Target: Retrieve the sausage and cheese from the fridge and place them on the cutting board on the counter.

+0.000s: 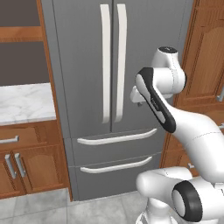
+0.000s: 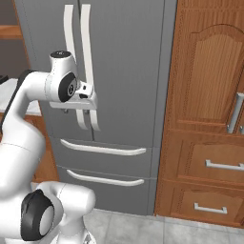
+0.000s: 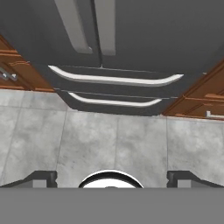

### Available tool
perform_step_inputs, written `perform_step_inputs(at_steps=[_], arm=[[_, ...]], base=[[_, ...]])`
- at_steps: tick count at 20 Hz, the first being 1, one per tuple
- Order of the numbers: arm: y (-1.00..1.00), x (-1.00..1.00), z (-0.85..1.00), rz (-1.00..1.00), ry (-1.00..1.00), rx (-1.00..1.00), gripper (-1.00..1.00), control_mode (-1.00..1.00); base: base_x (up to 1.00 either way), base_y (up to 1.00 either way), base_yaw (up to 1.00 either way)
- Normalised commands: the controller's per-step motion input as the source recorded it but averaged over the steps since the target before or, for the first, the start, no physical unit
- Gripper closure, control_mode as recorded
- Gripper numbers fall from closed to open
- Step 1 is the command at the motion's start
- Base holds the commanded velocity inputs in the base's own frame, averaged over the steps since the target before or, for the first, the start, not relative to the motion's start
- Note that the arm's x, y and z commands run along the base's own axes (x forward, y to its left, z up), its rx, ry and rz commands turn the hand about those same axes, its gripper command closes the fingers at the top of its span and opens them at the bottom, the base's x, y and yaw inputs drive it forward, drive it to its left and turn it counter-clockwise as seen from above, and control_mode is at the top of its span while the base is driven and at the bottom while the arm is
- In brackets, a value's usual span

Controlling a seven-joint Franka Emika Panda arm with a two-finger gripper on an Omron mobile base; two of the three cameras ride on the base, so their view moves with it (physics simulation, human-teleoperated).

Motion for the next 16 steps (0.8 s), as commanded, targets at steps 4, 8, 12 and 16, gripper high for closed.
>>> perform_step_inputs(at_steps=[4, 8, 12, 16], arm=[[0.0, 0.0, 0.0, 0.0, 0.0, 0.0, -1.0, 1.0], [0.0, 0.0, 0.0, 0.0, 0.0, 0.0, -1.0, -1.0], [0.0, 0.0, 0.0, 0.0, 0.0, 0.0, -1.0, -1.0], [0.01, -0.02, -0.02, 0.0, 0.0, 0.0, -1.0, -1.0]], base=[[0.0, 0.0, 0.0], [0.0, 0.0, 0.0], [0.0, 0.0, 0.0], [0.0, 0.0, 0.0]])
